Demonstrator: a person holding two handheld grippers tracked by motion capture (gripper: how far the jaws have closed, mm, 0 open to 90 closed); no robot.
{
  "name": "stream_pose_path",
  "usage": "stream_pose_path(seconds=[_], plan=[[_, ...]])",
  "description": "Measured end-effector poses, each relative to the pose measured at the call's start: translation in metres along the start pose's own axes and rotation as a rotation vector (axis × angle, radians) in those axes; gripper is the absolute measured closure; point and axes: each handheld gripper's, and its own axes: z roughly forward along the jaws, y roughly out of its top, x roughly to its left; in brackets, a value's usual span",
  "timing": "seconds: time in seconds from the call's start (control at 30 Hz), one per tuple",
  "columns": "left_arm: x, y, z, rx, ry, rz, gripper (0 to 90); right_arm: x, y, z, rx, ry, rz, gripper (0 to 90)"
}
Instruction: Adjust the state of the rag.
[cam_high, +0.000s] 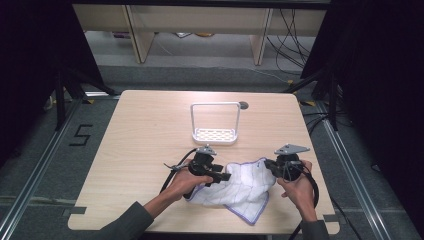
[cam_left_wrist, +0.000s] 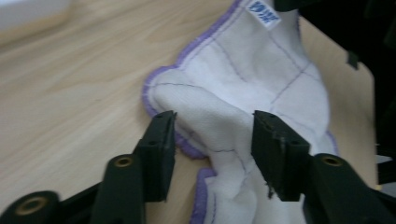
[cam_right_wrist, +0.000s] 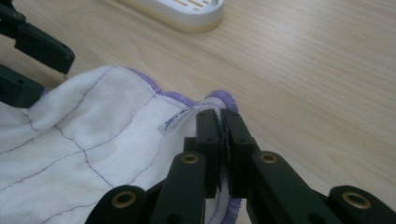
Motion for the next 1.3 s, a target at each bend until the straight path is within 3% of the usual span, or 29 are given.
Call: stream_pose_path(seconds=[0.03,0.1,0.2,0.27,0.33,0.43,0.6,0.73,0.8,0.83,0.87,0.9,0.93,0.97,1.1,1.17,1.2,1.27,1.3], plan=[[0.0,-0.001,0.003,0.008,-0.02,0.006,55.1,0.001,0.001,0.0,-0.001,0.0,-0.001,87.2],[-0.002,-0.002,0.009,0.002,-0.081,-0.028,62.2,0.002,0.002,-0.001,-0.022,-0.003,-0.023,87.2],[-0.004,-0.001,0.014,-0.003,-0.096,-0.034,65.1,0.006,0.006,-0.005,-0.018,0.001,-0.004,87.4],[-0.008,0.001,0.015,0.002,-0.066,-0.014,63.5,0.007,0.007,-0.005,-0.021,0.003,-0.004,87.4],[-0.01,0.002,0.017,0.015,-0.039,0.01,62.9,0.006,0.008,-0.003,-0.039,-0.001,-0.045,87.4],[-0.013,0.002,0.022,0.033,-0.003,0.044,61.6,0.008,0.008,-0.004,-0.018,0.005,-0.008,87.4],[-0.024,0.002,0.031,0.072,0.057,0.13,59.6,0.007,0.007,-0.004,-0.022,0.004,-0.018,87.4],[-0.03,0.002,0.036,0.091,0.111,0.191,69.7,0.007,0.007,-0.004,-0.021,0.004,-0.018,87.4],[-0.03,0.002,0.034,0.086,0.12,0.209,77.1,0.01,0.007,-0.006,-0.016,0.009,0.01,87.4],[-0.03,0.003,0.029,0.074,0.123,0.211,79.1,0.009,0.007,-0.006,-0.019,0.007,0.01,87.4],[-0.03,0.004,0.024,0.06,0.115,0.217,80.3,0.005,0.007,-0.005,-0.049,-0.006,-0.037,87.4],[-0.03,0.005,0.02,0.053,0.114,0.221,80.7,0.006,0.008,-0.008,-0.041,0.0,-0.019,87.5],[-0.03,0.006,0.013,0.033,0.113,0.222,80.8,0.004,0.008,-0.008,-0.056,-0.004,-0.038,87.6],[-0.03,0.007,0.005,0.016,0.119,0.226,80.9,0.005,0.008,-0.009,-0.062,-0.002,-0.021,87.6],[-0.031,0.011,-0.027,-0.033,0.107,0.228,81.1,0.005,0.011,-0.017,-0.109,-0.002,-0.032,87.9],[-0.032,0.013,-0.054,-0.072,0.113,0.241,81.1,0.01,0.015,-0.022,-0.119,0.017,-0.022,87.9],[-0.032,0.013,-0.062,-0.088,0.102,0.239,81.1,0.019,0.021,-0.028,-0.141,0.033,0.002,88.0],[-0.033,0.013,-0.07,-0.095,0.105,0.244,81.2,0.022,0.024,-0.031,-0.157,0.039,-0.009,88.0],[-0.034,0.013,-0.078,-0.109,0.113,0.248,81.2,0.025,0.028,-0.033,-0.171,0.043,-0.04,88.1]])
